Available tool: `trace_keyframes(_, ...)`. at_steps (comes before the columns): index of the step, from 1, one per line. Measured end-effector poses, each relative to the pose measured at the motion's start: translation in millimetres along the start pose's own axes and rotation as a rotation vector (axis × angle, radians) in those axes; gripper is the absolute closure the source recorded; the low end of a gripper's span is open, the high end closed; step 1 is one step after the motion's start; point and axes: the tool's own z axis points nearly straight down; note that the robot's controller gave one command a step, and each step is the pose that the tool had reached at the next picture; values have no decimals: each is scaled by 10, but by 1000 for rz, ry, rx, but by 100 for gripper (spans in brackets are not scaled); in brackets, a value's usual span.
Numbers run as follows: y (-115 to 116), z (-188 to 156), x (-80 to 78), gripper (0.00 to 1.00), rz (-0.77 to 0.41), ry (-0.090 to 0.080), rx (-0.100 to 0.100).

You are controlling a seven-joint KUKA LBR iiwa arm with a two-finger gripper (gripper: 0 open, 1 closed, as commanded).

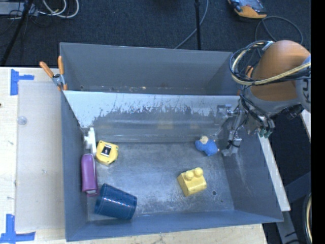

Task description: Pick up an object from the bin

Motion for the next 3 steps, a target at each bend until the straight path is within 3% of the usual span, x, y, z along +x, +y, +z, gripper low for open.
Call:
trace_keyframes(1,1,0,0,0,-1,0,0)
trace_keyframes(2,17,310,-3,0,-28,-10,3)
trace_keyframes(3,-75,1021,11,100,77,0,0)
